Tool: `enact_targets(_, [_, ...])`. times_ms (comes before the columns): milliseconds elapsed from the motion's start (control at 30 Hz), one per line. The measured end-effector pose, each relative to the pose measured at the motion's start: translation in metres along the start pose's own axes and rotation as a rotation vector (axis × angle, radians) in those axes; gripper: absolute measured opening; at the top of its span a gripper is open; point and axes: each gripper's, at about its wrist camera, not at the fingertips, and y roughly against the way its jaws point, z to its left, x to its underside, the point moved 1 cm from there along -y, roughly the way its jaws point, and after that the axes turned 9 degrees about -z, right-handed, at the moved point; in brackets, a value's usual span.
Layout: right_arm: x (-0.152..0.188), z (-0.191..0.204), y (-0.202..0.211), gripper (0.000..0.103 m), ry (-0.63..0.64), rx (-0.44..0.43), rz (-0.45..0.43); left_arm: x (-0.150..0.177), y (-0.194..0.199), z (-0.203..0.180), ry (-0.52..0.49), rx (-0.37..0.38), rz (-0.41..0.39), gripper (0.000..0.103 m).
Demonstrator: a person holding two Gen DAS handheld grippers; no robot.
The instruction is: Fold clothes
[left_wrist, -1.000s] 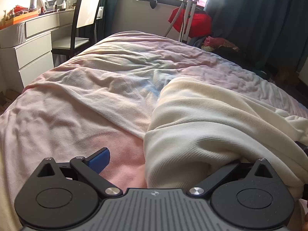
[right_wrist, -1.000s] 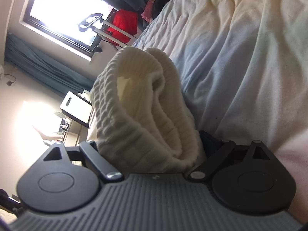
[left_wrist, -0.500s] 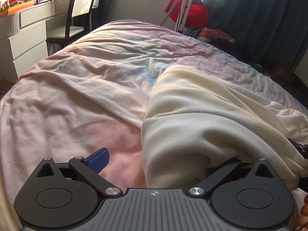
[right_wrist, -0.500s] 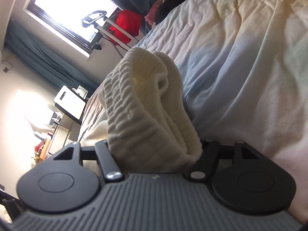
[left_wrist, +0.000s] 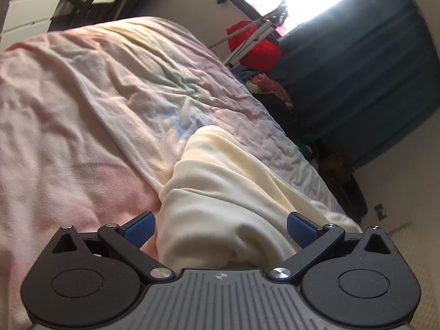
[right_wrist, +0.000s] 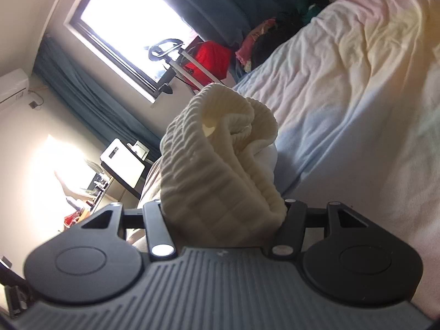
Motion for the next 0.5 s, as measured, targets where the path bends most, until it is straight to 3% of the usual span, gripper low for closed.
enact_targets(167, [0.005,-0.002,0.0,0.058,0.002,0.014,0.003,0.001,-0.039,0.012,0.09,0.008,0.102,0.103])
enact_targets(267, [0.006,0.0,-0.001,0.058,0.012,0.024,0.0,0.003,-0.045,0.013,0.065,0.005,0.108,0.101])
enact_targets(500, [0.003,0.03,0.005,0.057,0.105,0.013,-0.016,0.007,-0.026,0.002,-0.015,-0.015,0.03,0.066])
